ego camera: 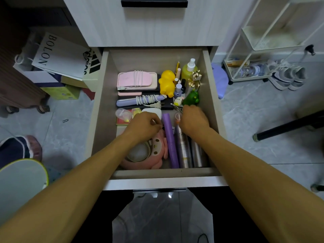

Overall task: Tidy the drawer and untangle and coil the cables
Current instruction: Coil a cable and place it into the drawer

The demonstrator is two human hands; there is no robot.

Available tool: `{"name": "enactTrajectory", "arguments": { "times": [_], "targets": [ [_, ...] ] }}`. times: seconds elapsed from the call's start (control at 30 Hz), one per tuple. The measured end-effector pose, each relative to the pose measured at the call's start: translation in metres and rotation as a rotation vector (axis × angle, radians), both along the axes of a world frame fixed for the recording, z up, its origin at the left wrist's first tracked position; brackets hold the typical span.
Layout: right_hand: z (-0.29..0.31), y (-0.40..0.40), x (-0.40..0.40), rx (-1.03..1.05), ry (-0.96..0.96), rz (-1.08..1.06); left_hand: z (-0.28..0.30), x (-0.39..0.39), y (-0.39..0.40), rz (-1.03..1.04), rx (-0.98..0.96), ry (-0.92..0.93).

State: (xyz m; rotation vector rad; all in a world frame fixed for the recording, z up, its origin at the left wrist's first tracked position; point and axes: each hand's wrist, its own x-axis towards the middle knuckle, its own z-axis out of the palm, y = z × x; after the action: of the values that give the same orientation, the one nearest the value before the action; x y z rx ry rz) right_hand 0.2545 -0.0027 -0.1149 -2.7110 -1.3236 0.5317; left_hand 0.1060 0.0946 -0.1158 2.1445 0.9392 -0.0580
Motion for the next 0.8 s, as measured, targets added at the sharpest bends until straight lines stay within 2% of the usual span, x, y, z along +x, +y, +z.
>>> {"name": "enactTrajectory", "arguments": {
  "times": [0.1, 0.2, 0.27, 0.37, 0.47, 0.63, 0.7, 0.8],
  "targets": [
    [-0.003, 0.01, 0.006, -0.079, -0.054, 0.0, -0.006, 0.003, -0.003, 0.025, -0.041, -0.028],
    [-0.001, 0.012, 0.007, -0.079, -0.03, -0.02, -0.004, 0.001, 0.0, 0.09, -0.112, -0.056],
    [0.002, 0.007, 0.005, -0.019, -0.008, -0.038, 0.002, -0.004, 0.004, 0.181, -0.164, -0.105],
    [0.006, -0.004, -0.001, 0.175, 0.047, -0.07, 0.017, -0.015, 0.006, 0.314, -0.232, -0.229],
    [0.01, -0.012, -0.011, 0.341, 0.202, 0.051, 0.031, -0.026, 0.003, 0.298, -0.192, -0.327],
    [0.02, -0.016, -0.038, 0.458, 0.409, 0.199, 0.05, -0.052, -0.008, 0.327, -0.272, -0.415],
    [0.024, -0.015, -0.047, 0.452, 0.604, 0.164, 0.052, -0.066, -0.008, 0.318, -0.19, -0.446],
    [0.028, -0.012, -0.059, 0.441, 0.842, 0.114, 0.054, -0.081, -0.006, 0.203, -0.022, -0.399]
  ]
}}
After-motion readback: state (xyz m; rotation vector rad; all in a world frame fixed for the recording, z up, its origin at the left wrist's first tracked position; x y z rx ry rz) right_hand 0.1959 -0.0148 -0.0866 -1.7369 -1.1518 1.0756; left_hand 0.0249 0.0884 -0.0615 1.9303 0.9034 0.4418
